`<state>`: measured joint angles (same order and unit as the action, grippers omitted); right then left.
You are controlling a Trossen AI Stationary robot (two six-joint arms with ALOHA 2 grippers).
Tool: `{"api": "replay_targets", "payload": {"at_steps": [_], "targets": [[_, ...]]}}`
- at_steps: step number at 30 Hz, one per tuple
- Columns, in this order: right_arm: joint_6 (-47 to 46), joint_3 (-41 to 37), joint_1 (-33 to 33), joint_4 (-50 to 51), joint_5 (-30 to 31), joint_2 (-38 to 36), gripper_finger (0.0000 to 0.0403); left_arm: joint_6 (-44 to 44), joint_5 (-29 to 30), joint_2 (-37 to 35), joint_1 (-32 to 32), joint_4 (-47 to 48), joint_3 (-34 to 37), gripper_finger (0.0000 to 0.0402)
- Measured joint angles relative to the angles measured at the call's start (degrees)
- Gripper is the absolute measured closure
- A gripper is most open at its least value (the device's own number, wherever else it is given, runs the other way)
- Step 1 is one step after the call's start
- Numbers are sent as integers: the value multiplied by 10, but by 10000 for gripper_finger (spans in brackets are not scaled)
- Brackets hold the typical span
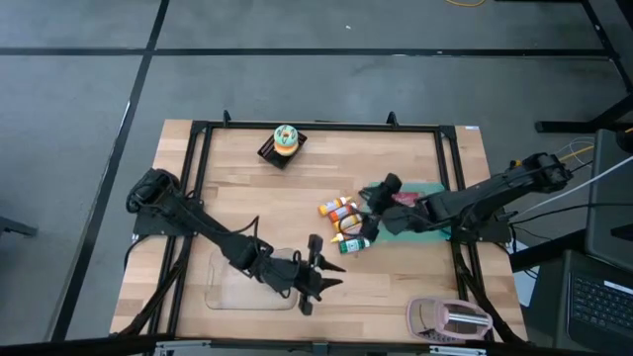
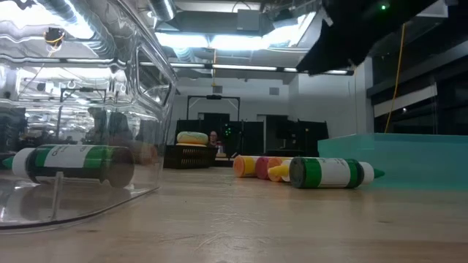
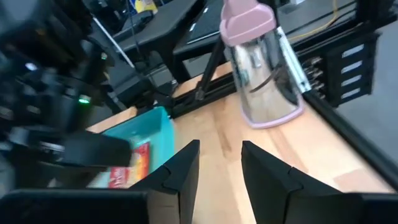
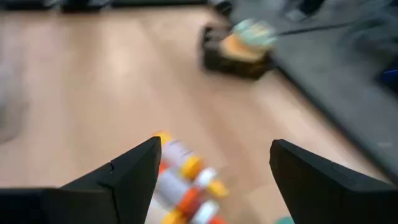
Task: Pick & Place Food Item
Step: Put the green food coloring bottle into the transparent bin
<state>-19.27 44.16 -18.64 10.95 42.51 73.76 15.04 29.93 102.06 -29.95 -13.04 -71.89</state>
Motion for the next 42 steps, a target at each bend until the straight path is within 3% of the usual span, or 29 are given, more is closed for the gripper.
{"api": "replay_targets", "payload": {"at_steps": [6,11,25,37,42], "targets": [[-37,0,-3,-2,-134,67,108,-16,-16,-3,9,18,0,287],[-60,0,-28,-11,-206,130,108,-48,-11,-3,-5,52,0,287],[-61,52,-52,122,-270,168,108,-83,26,-3,-49,91,0,287],[-47,56,-43,111,-295,205,108,-104,49,-3,-64,101,0,288],[-44,56,-37,111,-300,207,127,-108,50,-3,-64,101,0,288]]}}
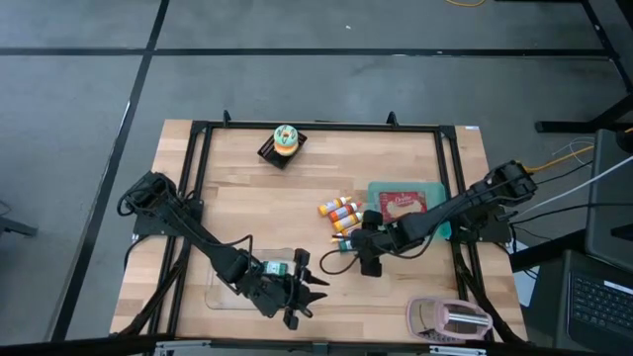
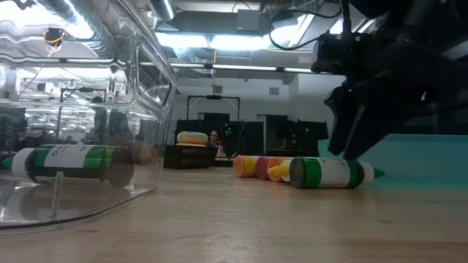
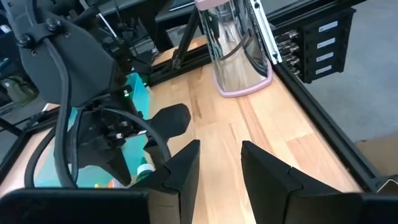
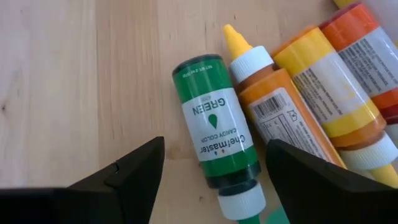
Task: Pick & Place Food Item
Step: Put the green food coloring bottle into the transparent bin
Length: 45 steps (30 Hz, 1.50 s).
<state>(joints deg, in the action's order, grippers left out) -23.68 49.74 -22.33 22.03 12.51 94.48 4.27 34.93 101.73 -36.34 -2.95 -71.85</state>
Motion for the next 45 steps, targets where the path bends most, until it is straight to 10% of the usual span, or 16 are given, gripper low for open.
{"api": "replay_targets", "payload": {"at_steps": [23,34,45], "targets": [[67,102,7,54,-95,133,164,-14,-6,0,0,13,0,288],[101,190,9,82,-81,136,300,-23,-5,0,-1,20,0,288],[157,262,8,103,-78,136,292,-1,51,-2,-24,14,0,288]]}}
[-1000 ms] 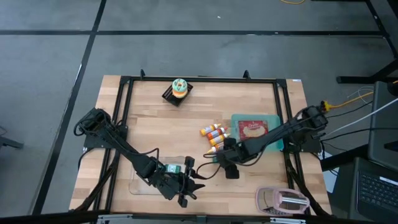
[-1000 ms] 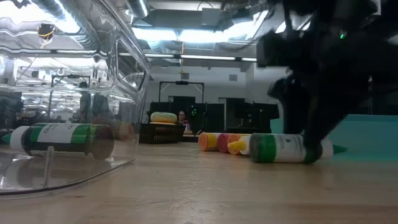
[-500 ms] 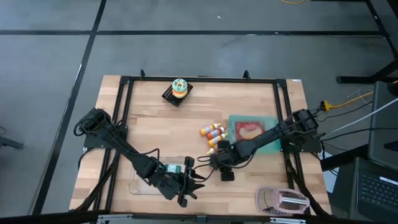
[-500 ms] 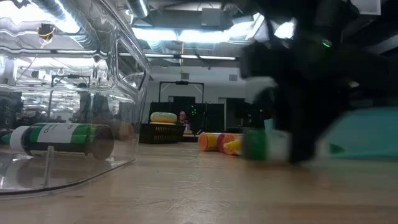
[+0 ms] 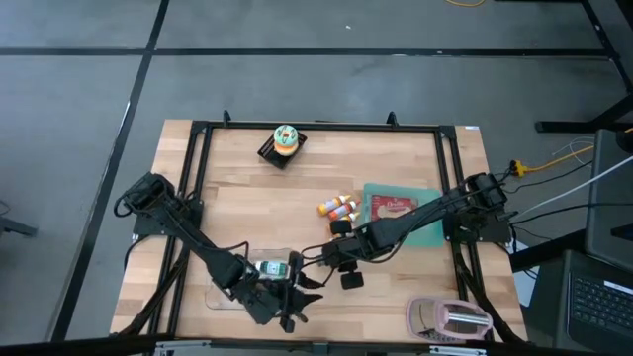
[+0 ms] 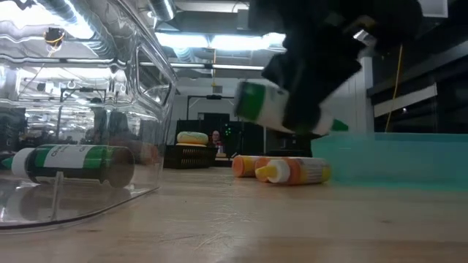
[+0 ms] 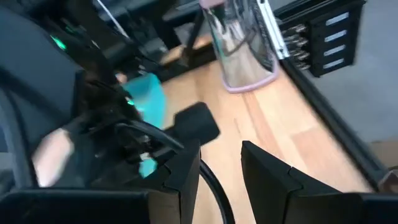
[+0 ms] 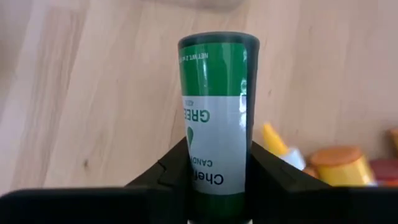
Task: Pick & Place Food Item
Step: Put the green food coloring bottle into the transparent bin
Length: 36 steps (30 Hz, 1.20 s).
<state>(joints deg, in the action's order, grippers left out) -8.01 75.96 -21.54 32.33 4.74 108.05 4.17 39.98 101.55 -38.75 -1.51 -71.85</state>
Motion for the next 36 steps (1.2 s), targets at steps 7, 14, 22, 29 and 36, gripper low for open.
{"api": "replay_targets", "payload": {"at_steps": [7,14,22,29,36], "targets": [[14,37,0,-9,6,-1,296,22,111,-90,-62,14,0,288],[44,66,0,-65,23,-1,297,-21,178,-202,-168,88,28,288],[101,114,1,-192,2,-2,294,-107,261,-297,-243,97,137,288],[73,117,35,-320,-37,38,296,-131,354,-343,-274,92,201,288],[6,116,53,-456,-106,127,295,-96,410,-345,-274,89,206,288]]}}
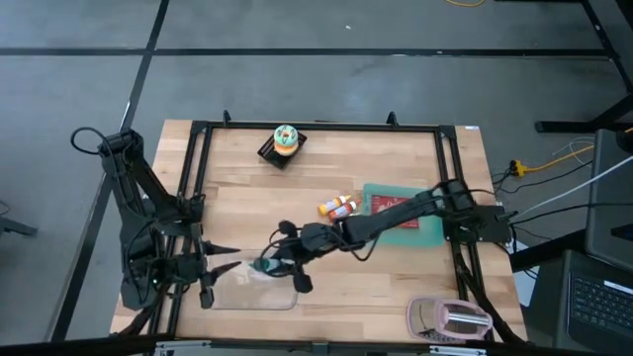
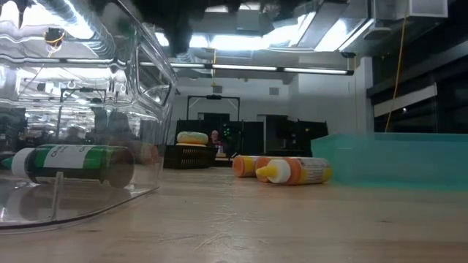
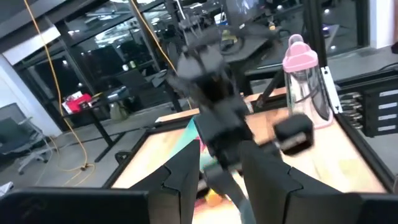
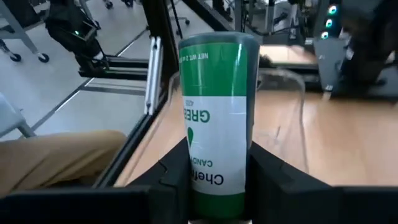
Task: Pick & Place Food Item
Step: Put the green food coloring bottle into the transparent bin
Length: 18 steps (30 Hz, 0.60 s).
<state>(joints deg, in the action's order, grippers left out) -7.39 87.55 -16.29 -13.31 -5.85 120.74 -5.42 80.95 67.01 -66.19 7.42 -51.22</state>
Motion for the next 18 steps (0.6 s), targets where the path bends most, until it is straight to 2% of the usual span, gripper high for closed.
{"api": "replay_targets", "payload": {"at_steps": [10,13,18], "targets": [[-27,0,0,-3,-36,27,290,-9,0,1,7,1,0,288],[-27,0,-2,-5,-36,27,268,-13,0,1,7,1,0,288],[-28,0,-6,-11,-36,27,205,-17,-1,1,7,1,0,288]]}}
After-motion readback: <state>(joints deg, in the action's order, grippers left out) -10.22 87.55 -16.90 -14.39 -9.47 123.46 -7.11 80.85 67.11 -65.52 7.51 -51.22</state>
